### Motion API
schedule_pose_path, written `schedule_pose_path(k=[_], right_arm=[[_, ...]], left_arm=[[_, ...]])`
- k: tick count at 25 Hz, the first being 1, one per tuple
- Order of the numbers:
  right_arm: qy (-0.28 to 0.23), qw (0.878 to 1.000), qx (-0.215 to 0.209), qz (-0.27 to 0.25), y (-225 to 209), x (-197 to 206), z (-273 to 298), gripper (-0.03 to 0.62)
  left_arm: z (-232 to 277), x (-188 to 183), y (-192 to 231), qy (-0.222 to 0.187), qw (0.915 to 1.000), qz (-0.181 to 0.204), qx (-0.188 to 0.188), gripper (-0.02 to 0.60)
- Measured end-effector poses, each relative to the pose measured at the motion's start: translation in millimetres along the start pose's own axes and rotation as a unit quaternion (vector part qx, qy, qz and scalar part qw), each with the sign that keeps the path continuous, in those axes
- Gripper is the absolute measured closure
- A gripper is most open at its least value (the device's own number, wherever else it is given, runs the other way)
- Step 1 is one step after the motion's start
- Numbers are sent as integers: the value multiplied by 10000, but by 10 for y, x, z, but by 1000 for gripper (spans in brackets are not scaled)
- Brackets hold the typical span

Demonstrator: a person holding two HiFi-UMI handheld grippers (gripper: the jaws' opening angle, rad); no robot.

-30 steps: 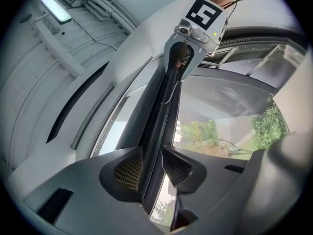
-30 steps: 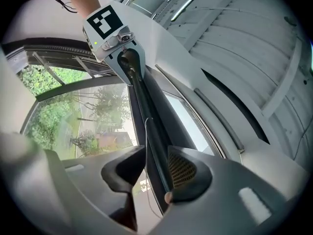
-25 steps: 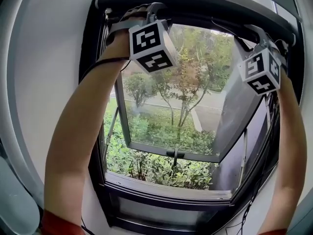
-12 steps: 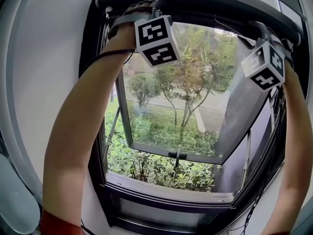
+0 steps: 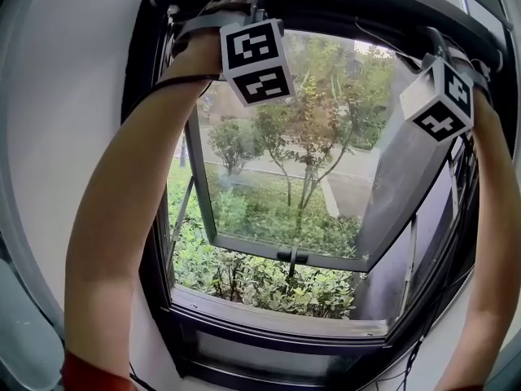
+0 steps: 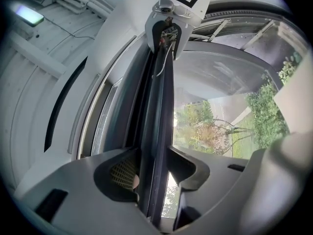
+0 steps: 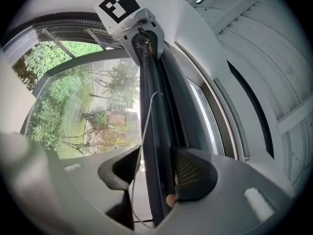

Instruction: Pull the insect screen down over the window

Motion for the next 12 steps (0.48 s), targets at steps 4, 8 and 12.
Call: schedule_pose_path(k=[4,8,12], right_arm=[[41,9999,-122,-30,11,-4,-19,384],[-55,9999,-104,30,7,-20,-45,384],[-193,9998,67,42,4,-45,-86,384]], left_arm=[[-17,3,1,-27,10000,69,-14,417],[-41,-2,-3,-33,10000,54,54,417],[-87,5,-34,-83,9999,41,99,417]])
Point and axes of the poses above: the fingertips, and each gripper's own axes: z forward along the fingers, y to its left, x out of its underside, the point moved 1 cm from there along -z, backward along the fingers, and after that the axes turned 7 degrees about -z, right-handed, at the moved point
